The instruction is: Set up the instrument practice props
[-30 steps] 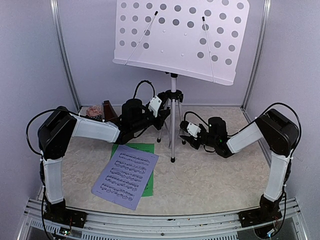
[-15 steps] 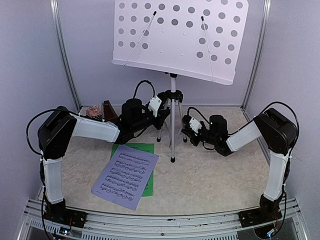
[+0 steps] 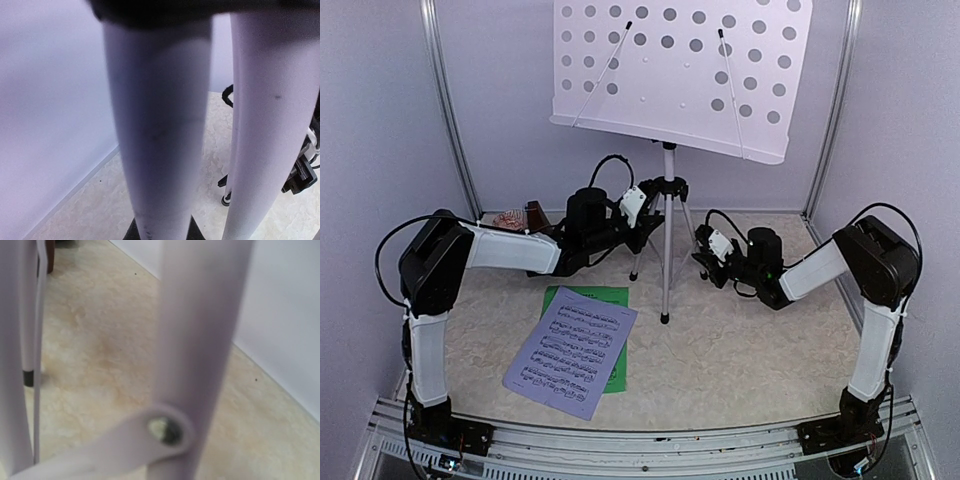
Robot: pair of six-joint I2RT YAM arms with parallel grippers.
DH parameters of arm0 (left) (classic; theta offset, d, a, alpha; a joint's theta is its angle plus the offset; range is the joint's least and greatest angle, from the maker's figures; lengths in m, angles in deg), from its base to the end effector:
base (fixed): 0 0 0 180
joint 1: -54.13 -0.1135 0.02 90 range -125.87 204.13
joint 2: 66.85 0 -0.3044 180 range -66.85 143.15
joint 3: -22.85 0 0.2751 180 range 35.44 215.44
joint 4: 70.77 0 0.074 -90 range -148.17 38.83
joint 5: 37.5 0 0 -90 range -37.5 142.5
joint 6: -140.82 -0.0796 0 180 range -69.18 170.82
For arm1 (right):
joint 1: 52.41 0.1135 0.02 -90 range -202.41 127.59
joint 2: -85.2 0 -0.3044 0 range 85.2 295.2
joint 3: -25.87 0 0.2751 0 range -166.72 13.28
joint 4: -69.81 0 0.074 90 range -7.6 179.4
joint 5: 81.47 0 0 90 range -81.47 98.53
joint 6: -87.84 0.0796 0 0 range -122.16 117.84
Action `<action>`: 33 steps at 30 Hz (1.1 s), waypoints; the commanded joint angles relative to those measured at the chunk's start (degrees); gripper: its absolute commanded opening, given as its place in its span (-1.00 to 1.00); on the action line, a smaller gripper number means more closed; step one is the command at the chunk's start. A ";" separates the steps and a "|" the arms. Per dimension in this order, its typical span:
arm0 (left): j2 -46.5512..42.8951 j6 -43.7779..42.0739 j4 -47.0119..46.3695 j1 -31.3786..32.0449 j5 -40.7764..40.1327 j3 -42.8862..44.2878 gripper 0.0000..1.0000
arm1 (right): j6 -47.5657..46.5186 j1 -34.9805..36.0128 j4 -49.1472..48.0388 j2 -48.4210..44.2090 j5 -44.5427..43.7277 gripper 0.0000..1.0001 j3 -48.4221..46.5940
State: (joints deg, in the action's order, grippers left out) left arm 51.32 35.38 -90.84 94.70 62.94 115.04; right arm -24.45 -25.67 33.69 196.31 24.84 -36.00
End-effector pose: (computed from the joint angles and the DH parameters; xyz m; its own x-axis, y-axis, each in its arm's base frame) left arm 0.4179 -0.3768 0.2457 0.1313 0.2322 -0.9638 0.7693 0.5893 0.2468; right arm 0.3969 0.2250 0.1550 0.0689 -0.3729 -0.9253 -0.7025 0.6405 -0.3104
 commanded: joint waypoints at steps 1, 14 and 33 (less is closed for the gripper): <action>2.78 -3.84 6.78 -2.78 -5.37 2.56 -0.97 | 0.11 -2.79 0.27 -2.64 -1.73 -1.00 0.70; 3.51 -3.21 7.68 -3.97 -4.81 5.02 -0.83 | 0.14 -0.96 2.77 -1.98 -4.12 -1.00 1.17; -5.11 5.21 -1.68 -2.61 -5.73 -8.76 0.16 | -3.37 2.83 4.22 -1.29 -4.70 -1.00 0.67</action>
State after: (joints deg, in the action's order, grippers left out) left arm 51.98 36.14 -87.23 93.02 60.44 111.78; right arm -22.83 -24.03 35.86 195.96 21.32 -36.37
